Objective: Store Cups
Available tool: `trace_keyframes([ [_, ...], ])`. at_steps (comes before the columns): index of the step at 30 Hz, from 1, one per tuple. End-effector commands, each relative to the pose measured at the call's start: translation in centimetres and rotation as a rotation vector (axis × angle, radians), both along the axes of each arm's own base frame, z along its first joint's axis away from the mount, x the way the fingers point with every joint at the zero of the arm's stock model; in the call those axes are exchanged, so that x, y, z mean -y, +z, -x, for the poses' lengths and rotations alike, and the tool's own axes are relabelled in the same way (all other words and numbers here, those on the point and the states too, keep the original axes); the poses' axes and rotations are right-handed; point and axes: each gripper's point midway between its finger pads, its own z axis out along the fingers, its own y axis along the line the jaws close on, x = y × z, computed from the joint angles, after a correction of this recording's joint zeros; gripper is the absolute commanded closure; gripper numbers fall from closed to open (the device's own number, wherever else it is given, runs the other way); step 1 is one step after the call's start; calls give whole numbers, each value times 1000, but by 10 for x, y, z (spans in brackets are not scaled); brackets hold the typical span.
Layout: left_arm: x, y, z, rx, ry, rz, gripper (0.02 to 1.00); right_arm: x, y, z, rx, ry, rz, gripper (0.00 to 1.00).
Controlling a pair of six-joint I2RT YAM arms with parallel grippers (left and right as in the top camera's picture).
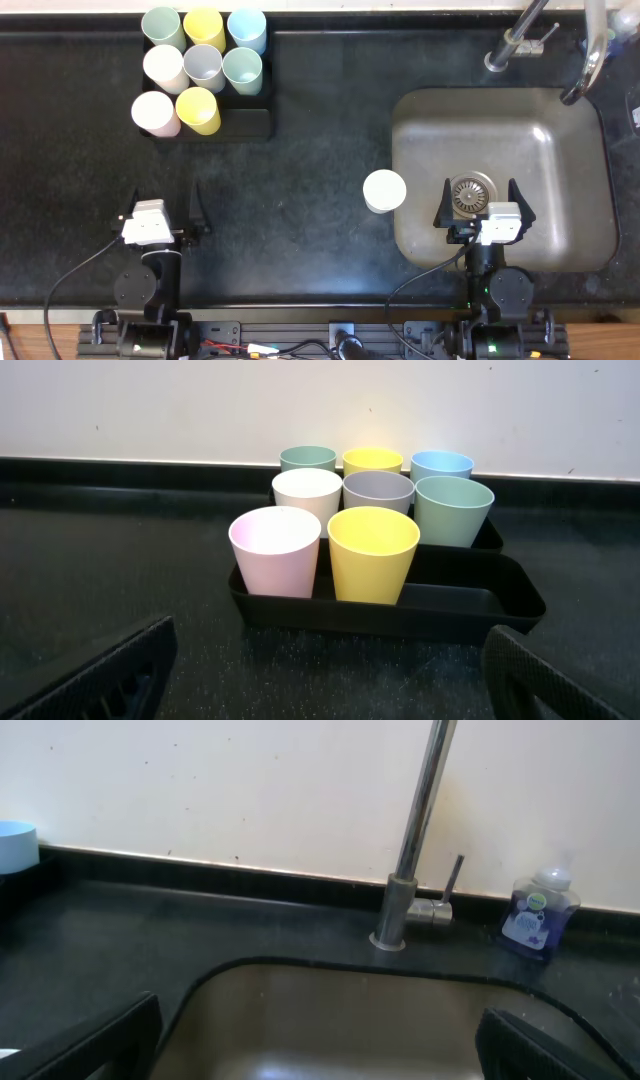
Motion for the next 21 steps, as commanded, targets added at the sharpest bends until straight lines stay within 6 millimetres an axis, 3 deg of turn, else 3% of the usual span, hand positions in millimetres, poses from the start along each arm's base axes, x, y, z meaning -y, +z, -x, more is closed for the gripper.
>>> trace_keyframes([
  [1, 0, 0, 0, 12, 4, 10, 20, -1, 15, 3, 15, 2, -9, 3],
  [8, 0, 0, 0, 12, 4, 10, 20, -13, 47, 16, -272, 76, -10, 3],
  [14, 0, 0, 0, 11, 4, 10, 20, -24, 84, -8, -533, 130, -28, 5],
  [18, 0, 0, 0, 12, 4, 10, 20, -25, 86, -29, -730, 121, -50, 5],
  [21, 0, 0, 0, 12, 4, 10, 20, -29, 73, -34, -915, 126, -52, 3],
])
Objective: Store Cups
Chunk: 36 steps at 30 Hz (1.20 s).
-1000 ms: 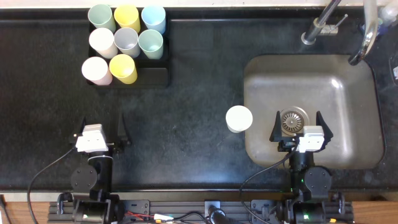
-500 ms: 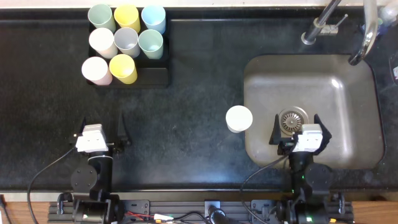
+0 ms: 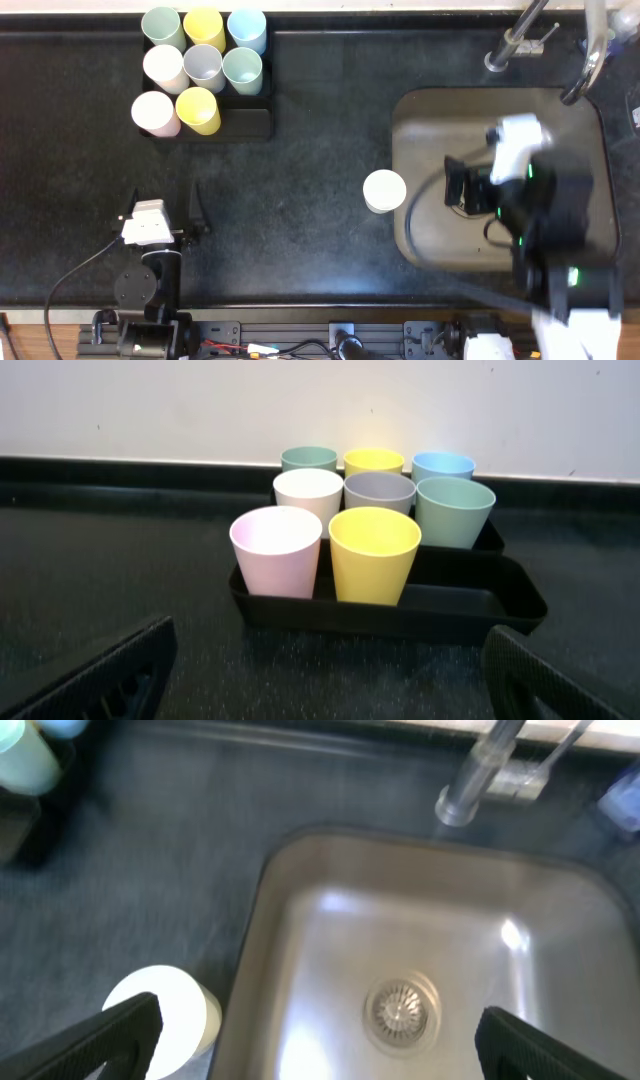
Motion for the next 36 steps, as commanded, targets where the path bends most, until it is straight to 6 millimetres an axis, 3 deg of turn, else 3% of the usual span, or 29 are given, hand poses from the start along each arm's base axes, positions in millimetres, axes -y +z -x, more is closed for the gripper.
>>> trace_keyframes([
  [1, 1, 1, 0, 10, 0, 7, 20, -11, -8, -12, -194, 24, -12, 5],
  [8, 1, 1, 0, 11, 1, 7, 20, -40, -54, -16, -529, 180, 64, 3],
  [18, 1, 1, 0, 10, 1, 7, 20, -62, -113, -28, -707, 366, 104, 5],
  [29, 1, 1, 0, 10, 0, 7, 20, -81, -131, -27, -747, 447, 137, 3],
  [36, 1, 1, 0, 10, 0, 7, 20, -73, -153, -38, -778, 433, 204, 5],
])
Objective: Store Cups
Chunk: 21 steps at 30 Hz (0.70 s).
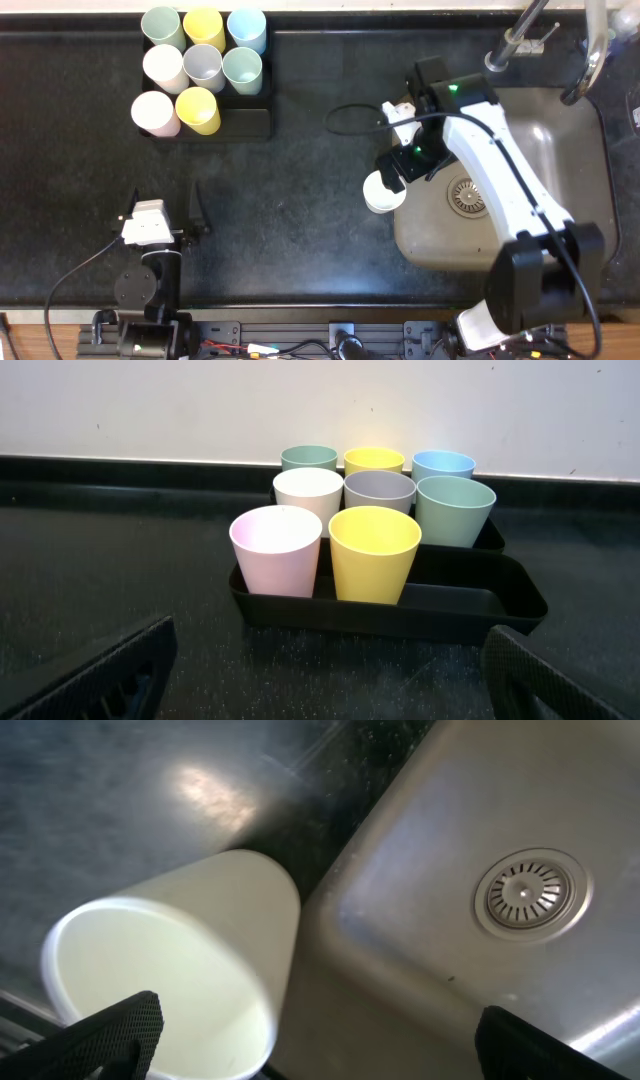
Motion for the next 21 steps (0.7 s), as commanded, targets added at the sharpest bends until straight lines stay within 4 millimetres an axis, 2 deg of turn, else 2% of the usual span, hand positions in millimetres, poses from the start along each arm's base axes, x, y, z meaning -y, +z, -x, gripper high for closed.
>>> trace_keyframes([
  [1, 1, 1, 0, 10, 0, 7, 20, 4, -6, -13, 27, 19, 42, 3],
  [6, 1, 1, 0, 10, 0, 7, 20, -1, -10, -13, 10, 21, 23, 3],
  [8, 1, 1, 0, 10, 0, 7, 20, -4, -13, -12, -1, 23, 11, 77],
  [9, 1, 1, 0, 10, 1, 7, 20, -7, -13, -11, -7, 26, 1, 209],
  [10, 1, 1, 0, 10, 1, 7, 23, -10, -13, -9, -14, 33, -13, 478],
  [11, 1, 1, 0, 10, 0, 7, 20, -15, -13, -7, -24, 39, -33, 667],
  [13, 1, 1, 0, 10, 0, 7, 20, -24, -11, -2, -43, 46, -76, 890],
  [14, 1, 1, 0, 10, 1, 7, 20, -29, -10, 0, -53, 48, -97, 958],
  [18, 1, 1, 0, 10, 0, 7, 20, -43, -8, 10, -84, 68, -145, 956],
  [21, 1, 1, 0, 10, 1, 7, 20, -44, -7, 10, -79, 76, -140, 956],
])
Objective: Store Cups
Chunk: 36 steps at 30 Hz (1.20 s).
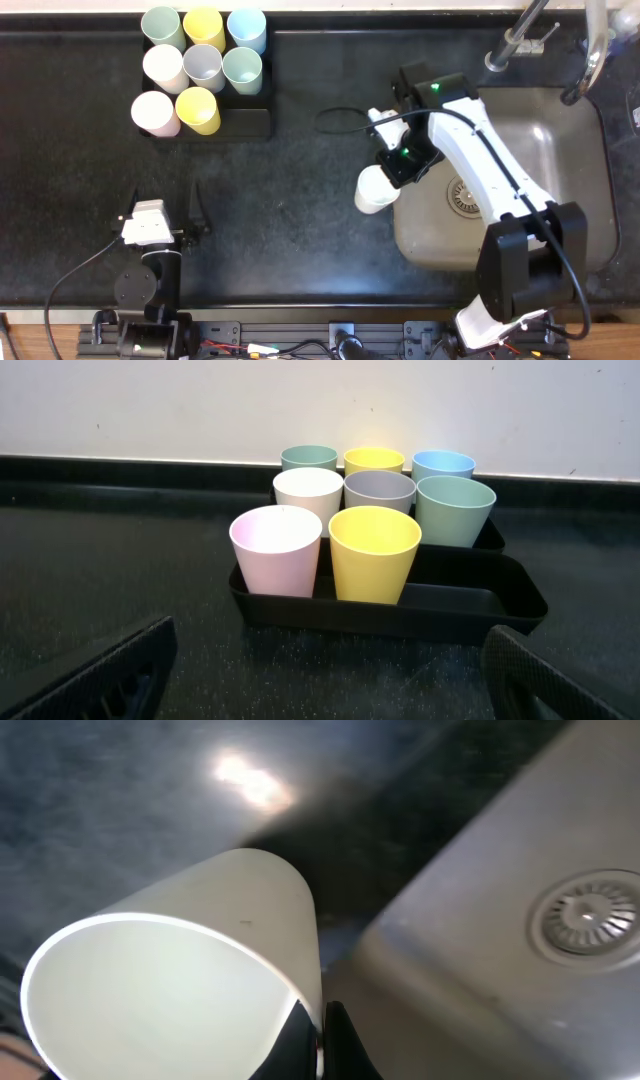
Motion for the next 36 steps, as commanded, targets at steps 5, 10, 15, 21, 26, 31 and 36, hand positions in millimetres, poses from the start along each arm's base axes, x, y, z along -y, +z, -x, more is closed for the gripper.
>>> trace_keyframes([
  [5, 1, 1, 0, 10, 1, 7, 20, -8, 29, -21, 95, -3, 1, 958],
  [10, 1, 1, 0, 9, 0, 7, 20, -22, 113, -84, 386, -88, -16, 958],
  [15, 1, 1, 0, 10, 1, 7, 20, -70, 199, -135, 636, -72, -145, 956],
  [21, 1, 1, 0, 10, 0, 7, 20, -142, 234, -166, 797, -38, -241, 958],
  [26, 1, 1, 0, 10, 0, 7, 20, -192, 206, -162, 760, 18, -267, 958],
  [31, 1, 1, 0, 10, 0, 7, 20, -217, 166, -157, 700, 67, -223, 958],
  [36, 1, 1, 0, 9, 0, 7, 23, -227, 139, -157, 673, 89, -177, 958],
])
